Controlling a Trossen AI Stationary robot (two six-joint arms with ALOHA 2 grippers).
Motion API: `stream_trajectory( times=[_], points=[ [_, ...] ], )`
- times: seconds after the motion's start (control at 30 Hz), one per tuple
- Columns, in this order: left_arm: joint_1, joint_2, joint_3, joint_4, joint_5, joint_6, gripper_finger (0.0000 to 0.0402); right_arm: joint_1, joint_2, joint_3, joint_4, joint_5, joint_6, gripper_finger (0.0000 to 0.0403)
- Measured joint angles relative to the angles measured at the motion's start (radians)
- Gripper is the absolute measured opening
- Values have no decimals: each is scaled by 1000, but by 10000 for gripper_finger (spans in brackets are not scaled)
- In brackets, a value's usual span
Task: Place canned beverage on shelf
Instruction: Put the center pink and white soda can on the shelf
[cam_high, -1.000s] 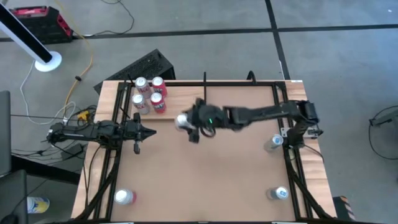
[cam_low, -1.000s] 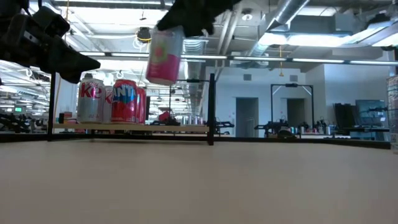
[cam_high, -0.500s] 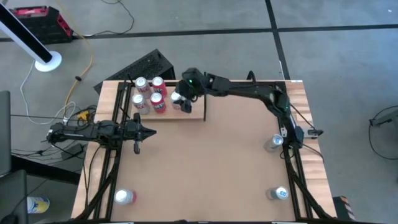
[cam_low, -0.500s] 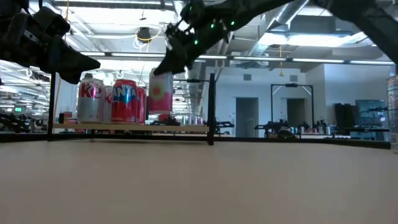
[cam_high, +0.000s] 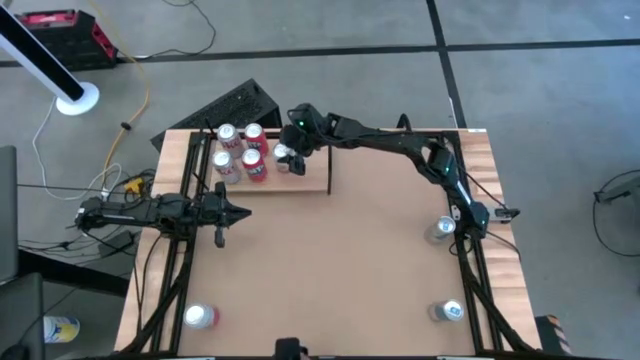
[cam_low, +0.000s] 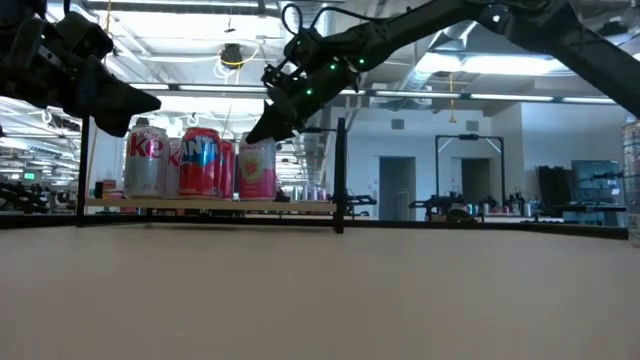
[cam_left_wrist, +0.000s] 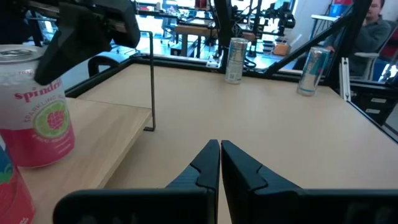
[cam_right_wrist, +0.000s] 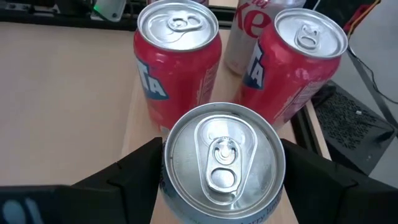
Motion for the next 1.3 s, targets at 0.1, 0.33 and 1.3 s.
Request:
stream_trajectory(
  times=[0.1, 0.33, 1.3],
  points=[
    [0, 0, 0, 0, 0, 0, 0, 0, 0, 0, -2, 0, 0, 308],
    [0, 0, 0, 1, 0, 0, 0, 0, -5, 0, -7, 56, 0, 378],
    [0, 0, 0, 2, -6, 38, 0, 229, -16, -2, -99, 486, 23, 28]
  ],
)
